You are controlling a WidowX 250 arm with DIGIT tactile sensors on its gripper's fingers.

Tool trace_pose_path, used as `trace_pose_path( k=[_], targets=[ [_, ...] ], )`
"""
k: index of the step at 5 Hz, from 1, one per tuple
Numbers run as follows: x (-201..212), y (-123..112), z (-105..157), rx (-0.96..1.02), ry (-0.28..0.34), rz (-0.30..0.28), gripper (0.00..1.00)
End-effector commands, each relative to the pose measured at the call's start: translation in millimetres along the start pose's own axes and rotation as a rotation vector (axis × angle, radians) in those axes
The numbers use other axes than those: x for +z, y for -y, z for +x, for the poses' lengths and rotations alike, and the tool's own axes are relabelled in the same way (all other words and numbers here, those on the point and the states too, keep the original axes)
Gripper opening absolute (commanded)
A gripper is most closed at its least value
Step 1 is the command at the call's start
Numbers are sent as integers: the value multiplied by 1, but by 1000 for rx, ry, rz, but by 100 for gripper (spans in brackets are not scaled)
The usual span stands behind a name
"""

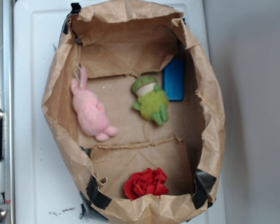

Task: Grab the green animal.

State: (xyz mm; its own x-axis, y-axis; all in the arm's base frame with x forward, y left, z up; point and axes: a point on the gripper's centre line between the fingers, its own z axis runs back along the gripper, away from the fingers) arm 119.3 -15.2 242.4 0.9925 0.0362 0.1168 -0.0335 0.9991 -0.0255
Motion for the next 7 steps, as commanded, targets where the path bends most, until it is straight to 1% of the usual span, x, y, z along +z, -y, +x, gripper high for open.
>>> trace_pose_path(
  k=[1,2,3,4,5,6,7],
  targets=[
    [0,0,0,0,0,0,100],
    [-22,2,48,42,-7,83,100],
    [-39,-2,96,101,19,108,100],
    [-55,-14,115,294,129,87,100],
    [-79,-22,134,460,209,19,100],
    [-95,-29,139,586,269,36,100],
    [-95,-29,139,586,269,36,100]
  ],
)
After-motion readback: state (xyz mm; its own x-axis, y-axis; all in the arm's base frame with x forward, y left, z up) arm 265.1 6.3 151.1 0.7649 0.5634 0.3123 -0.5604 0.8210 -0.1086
